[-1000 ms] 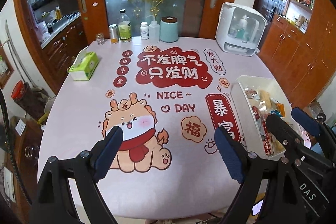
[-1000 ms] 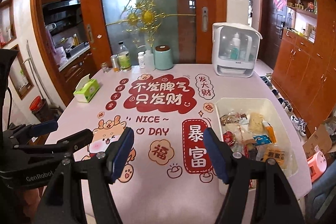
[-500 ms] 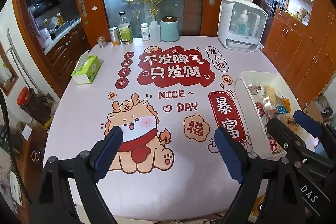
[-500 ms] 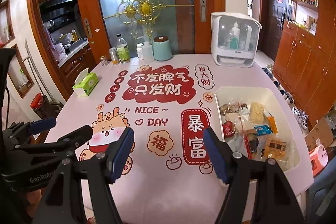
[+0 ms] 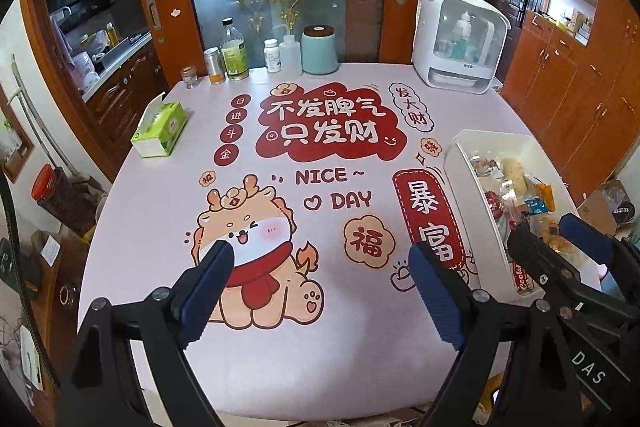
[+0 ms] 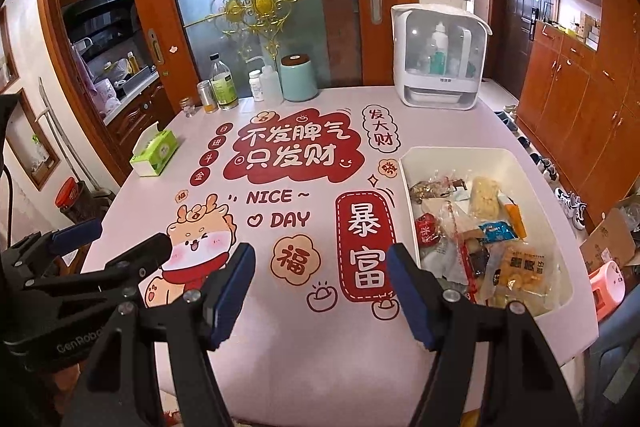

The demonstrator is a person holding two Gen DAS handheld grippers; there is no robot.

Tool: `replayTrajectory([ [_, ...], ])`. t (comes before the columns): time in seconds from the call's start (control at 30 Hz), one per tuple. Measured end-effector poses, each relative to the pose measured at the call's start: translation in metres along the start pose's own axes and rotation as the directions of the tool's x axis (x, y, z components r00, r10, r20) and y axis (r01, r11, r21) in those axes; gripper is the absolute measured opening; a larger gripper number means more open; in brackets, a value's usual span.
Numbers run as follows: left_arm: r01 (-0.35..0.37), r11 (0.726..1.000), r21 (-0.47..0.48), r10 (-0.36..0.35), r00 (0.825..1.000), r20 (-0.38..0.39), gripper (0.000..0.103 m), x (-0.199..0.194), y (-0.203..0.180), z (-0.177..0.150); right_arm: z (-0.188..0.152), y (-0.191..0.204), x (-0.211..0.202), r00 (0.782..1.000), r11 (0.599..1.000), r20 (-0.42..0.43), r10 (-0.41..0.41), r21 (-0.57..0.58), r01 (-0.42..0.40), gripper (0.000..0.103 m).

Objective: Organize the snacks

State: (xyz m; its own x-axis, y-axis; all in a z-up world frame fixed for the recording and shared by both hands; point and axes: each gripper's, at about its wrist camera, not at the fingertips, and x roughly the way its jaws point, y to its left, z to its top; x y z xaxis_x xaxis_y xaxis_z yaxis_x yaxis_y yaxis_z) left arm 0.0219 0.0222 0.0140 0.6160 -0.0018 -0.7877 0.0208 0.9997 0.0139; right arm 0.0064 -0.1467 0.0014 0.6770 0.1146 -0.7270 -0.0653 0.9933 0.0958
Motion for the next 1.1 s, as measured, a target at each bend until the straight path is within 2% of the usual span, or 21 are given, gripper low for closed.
replayTrajectory([
  [1.1, -0.011, 1.0, -0.013, 0.011, 1.0, -0.028, 0.088, 0.009, 0.002, 0.003, 0.006, -0.009, 0.02, 0.999, 1.0, -0.041, 0.025, -0.009, -0.025, 0.069],
])
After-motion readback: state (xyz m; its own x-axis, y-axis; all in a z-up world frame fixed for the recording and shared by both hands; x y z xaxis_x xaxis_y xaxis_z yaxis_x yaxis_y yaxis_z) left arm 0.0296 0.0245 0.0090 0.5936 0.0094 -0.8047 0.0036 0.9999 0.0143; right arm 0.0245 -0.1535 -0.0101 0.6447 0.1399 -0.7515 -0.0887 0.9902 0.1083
